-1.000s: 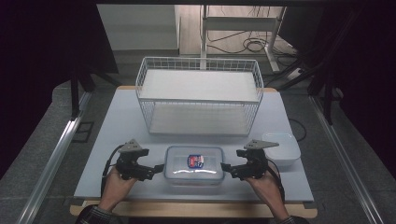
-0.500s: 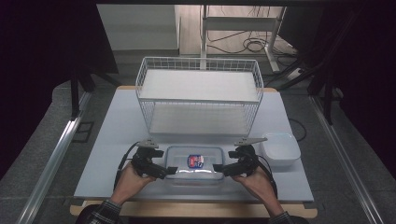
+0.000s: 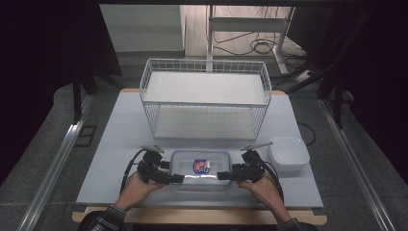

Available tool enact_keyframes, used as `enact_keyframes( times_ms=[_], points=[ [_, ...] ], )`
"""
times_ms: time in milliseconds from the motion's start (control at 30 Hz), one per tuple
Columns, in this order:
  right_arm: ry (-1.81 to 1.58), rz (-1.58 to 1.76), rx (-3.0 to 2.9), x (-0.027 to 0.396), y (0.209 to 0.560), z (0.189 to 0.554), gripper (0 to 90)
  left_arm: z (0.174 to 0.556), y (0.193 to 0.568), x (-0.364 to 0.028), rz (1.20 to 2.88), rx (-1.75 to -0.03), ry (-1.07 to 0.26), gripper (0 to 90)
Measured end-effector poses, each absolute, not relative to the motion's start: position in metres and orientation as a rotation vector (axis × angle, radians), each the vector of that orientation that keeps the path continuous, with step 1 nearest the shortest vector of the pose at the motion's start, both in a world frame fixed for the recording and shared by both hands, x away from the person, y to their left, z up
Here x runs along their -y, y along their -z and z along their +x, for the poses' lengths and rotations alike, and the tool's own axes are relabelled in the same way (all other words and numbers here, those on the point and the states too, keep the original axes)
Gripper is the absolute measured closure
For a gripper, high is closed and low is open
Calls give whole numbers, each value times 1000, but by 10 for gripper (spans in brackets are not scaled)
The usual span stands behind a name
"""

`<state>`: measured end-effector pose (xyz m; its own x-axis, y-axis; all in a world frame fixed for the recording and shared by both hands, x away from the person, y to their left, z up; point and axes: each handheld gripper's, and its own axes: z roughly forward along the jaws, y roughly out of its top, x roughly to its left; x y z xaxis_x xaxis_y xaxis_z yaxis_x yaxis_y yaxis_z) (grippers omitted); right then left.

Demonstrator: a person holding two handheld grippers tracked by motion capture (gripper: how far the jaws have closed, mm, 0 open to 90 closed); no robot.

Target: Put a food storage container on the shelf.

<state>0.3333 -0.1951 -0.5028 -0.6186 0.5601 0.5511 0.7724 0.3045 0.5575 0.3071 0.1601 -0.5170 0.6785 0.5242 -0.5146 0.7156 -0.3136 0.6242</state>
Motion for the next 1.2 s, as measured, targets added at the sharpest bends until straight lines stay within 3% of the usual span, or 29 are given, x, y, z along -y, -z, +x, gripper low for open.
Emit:
enact_keyframes(
  times_ms=[33,100,233,467,1200],
  points=[
    [1205,-1224,2281,200,502,332,241,302,517,-166,1967,-969,295,143],
    [1206,-1230,2262,203,502,331,276,299,517,-169,1950,-973,290,181],
    [1245,-1263,2177,215,496,326,442,289,511,-176,1896,-999,271,351],
    [1293,-1307,2197,215,487,316,505,282,504,-178,1835,-1030,195,484],
    [1460,-1264,2361,205,462,309,500,285,481,-181,1798,-1019,96,518]
  ],
)
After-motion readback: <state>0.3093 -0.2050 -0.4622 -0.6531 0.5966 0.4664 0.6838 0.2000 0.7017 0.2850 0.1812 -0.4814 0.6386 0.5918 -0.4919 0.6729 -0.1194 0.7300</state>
